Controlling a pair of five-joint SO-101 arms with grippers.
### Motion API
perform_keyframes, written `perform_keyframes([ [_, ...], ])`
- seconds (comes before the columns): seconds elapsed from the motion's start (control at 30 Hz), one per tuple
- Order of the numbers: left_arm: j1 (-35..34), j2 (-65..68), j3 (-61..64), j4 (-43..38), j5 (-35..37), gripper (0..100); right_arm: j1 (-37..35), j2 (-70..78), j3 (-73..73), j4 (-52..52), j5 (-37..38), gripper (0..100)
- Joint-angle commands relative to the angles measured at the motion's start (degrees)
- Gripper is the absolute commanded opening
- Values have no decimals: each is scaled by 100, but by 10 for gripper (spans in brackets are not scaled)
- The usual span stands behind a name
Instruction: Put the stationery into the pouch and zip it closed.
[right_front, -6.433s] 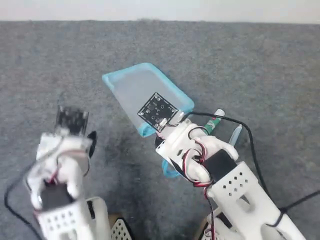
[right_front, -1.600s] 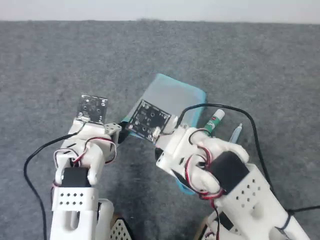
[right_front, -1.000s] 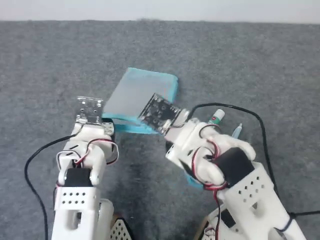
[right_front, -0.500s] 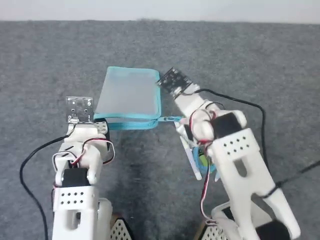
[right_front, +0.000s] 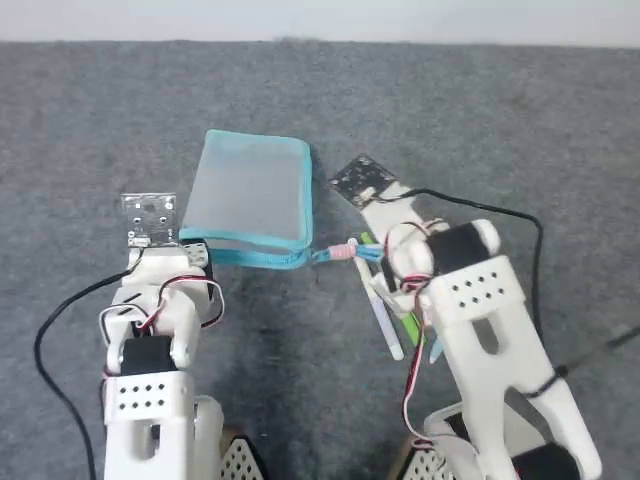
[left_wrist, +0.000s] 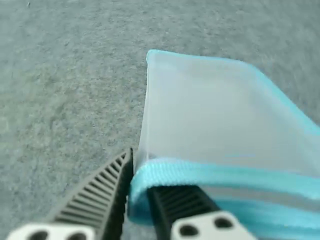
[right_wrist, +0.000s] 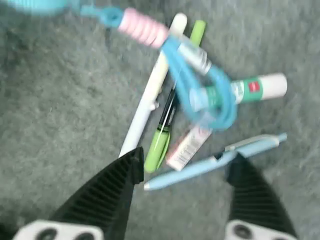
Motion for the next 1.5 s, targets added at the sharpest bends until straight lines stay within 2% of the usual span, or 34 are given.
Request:
perform_keyframes([
  [0.0,-62,-149,-365,-229,18,11,857,-462,141,198,-79,254],
  [0.13,-105,-149,-426,-220,26,11,1376,-303,633,-189,-53,224],
  [0.3,-686,-149,-558,-220,62,11,1578,189,1442,-954,-114,224],
  [0.43,-519,-141,-532,-211,62,11,1727,699,1512,-1349,-941,224],
  [0.57,-466,-141,-479,-220,62,11,2044,1235,1451,-1692,-1169,221],
  [0.73,-466,-149,-479,-229,62,11,2088,1947,1433,-2097,-1749,221],
  [0.9,-457,-149,-479,-229,62,11,2097,2369,1424,-2273,-1785,197],
  [1.07,-457,-149,-479,-229,62,11,2484,2404,1240,-2273,-1732,11],
  [1.27,-457,-149,-479,-229,62,11,3099,2484,281,-2273,-1125,7],
  [1.47,-457,-149,-470,-211,62,12,3055,2923,-659,-2255,-1099,11],
])
